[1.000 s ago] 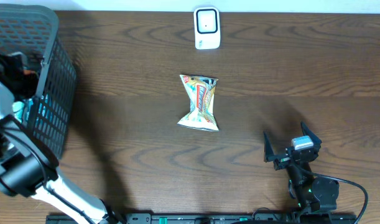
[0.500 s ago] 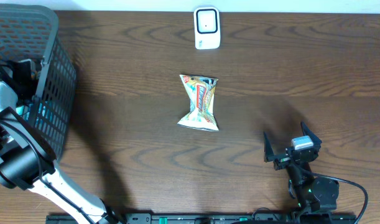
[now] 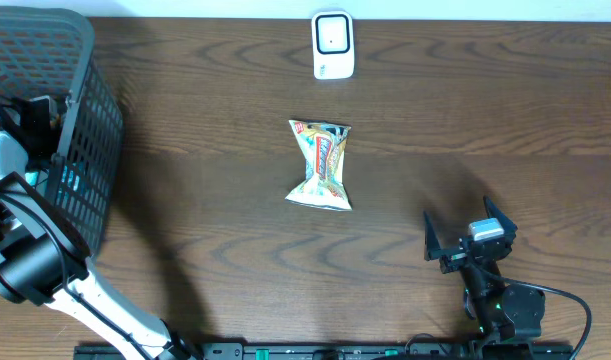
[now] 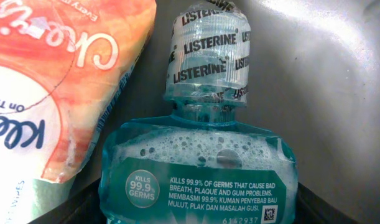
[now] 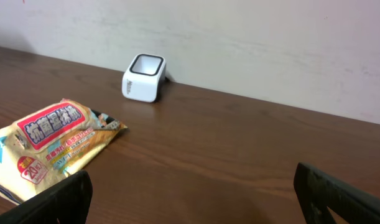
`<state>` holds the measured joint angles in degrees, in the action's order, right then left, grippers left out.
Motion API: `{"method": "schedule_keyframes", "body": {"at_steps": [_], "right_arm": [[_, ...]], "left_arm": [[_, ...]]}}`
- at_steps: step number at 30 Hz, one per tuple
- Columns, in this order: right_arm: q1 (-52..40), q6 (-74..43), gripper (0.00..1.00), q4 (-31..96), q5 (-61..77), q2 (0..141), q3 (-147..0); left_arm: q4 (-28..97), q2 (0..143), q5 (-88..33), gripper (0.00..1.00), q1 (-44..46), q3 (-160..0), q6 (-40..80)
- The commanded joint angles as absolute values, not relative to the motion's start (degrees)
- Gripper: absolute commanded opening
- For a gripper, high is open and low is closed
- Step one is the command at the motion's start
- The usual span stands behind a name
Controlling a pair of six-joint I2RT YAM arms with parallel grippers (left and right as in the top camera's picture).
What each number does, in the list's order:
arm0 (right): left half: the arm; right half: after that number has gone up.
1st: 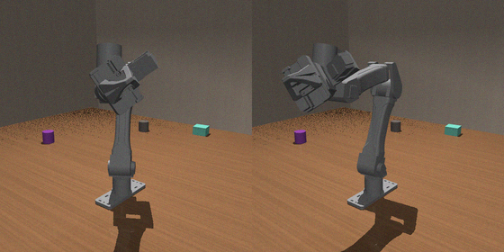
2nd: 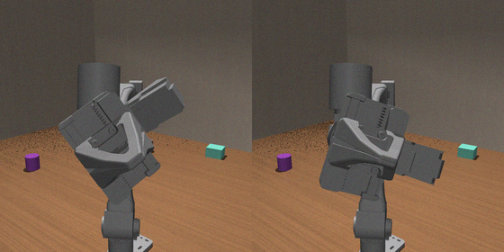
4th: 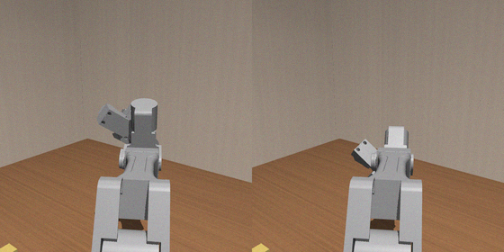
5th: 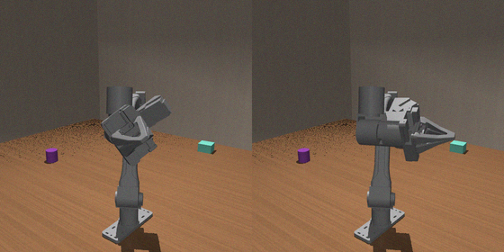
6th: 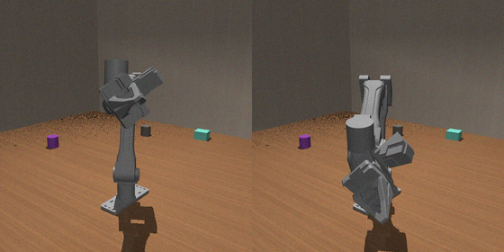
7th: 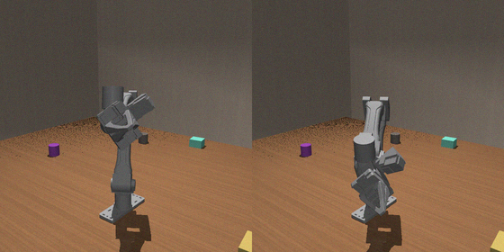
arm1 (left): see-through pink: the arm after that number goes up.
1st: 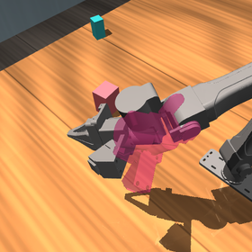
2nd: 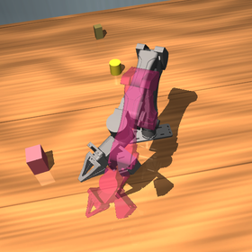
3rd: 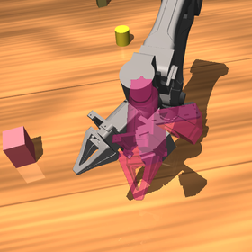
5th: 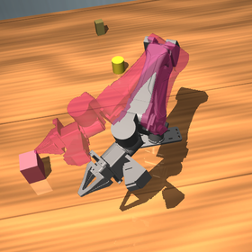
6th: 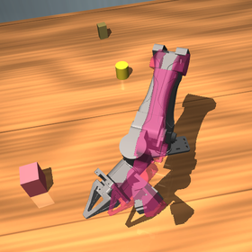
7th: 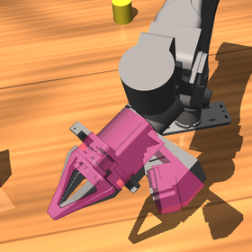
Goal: Scan the item barcode
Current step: 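Reach into the basket and grasp the blue Listerine bottle cap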
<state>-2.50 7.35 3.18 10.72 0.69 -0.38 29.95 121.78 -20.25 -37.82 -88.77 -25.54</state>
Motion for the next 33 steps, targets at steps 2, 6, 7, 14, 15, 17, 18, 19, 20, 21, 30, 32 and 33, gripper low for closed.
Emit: {"method": "schedule_keyframes", "body": {"at_steps": [2, 6, 7, 14, 15, 17, 18, 19, 20, 21, 30, 32, 33], "right_arm": [[-2.8, 7.6, 0.99, 3.4, 10.9, 0.4, -0.3], [-2.8, 7.6, 0.99, 3.4, 10.9, 0.4, -0.3], [-2.8, 7.6, 0.99, 3.4, 10.9, 0.4, -0.3], [-2.8, 7.6, 0.99, 3.4, 10.9, 0.4, -0.3], [-2.8, 7.6, 0.99, 3.4, 10.9, 0.4, -0.3], [-2.8, 7.6, 0.99, 3.4, 10.9, 0.4, -0.3], [-2.8, 7.6, 0.99, 3.4, 10.9, 0.4, -0.3], [-2.8, 7.6, 0.99, 3.4, 10.9, 0.4, -0.3], [-2.8, 7.6, 0.99, 3.4, 10.9, 0.4, -0.3], [-2.8, 7.6, 0.99, 3.4, 10.9, 0.4, -0.3], [-2.8, 7.6, 0.99, 3.4, 10.9, 0.4, -0.3], [-2.8, 7.6, 0.99, 3.4, 10.9, 0.4, -0.3], [-2.8, 7.6, 0.99, 3.4, 10.9, 0.4, -0.3]], "left_arm": [[31.2, 117.8, -19.9, 0.57, -37.7, -88.1, -23.7], [30.5, 110.2, -19.9, 0.56, -37.7, -88.2, -21.2], [30.5, 108.0, -19.9, 0.56, -37.7, -88.2, -20.9], [29.9, 95.0, -19.9, 0.56, -37.7, -88.2, -18.5], [29.7, 93.4, -19.9, 0.56, -37.7, -88.2, -17.8], [29.4, 90.3, -19.9, 0.55, -37.7, -88.2, -16.2], [29.2, 89.1, -19.9, 0.54, -37.7, -88.2, -15.3], [28.9, 87.7, -19.9, 0.54, -37.7, -88.2, -14.6], [28.7, 86.8, -19.9, 0.54, -37.7, -88.2, -14.2], [28.3, 85.8, -19.9, 0.54, -37.7, -88.2, -13.8], [24.8, 74.9, -28.1, 0.54, -37.5, -88.2, -6.5], [24.8, 72.5, -32.5, 0.54, -36.9, -88.2, -6.5], [24.8, 71.4, -34.3, 0.54, -36.3, -88.2, -6.5]]}}
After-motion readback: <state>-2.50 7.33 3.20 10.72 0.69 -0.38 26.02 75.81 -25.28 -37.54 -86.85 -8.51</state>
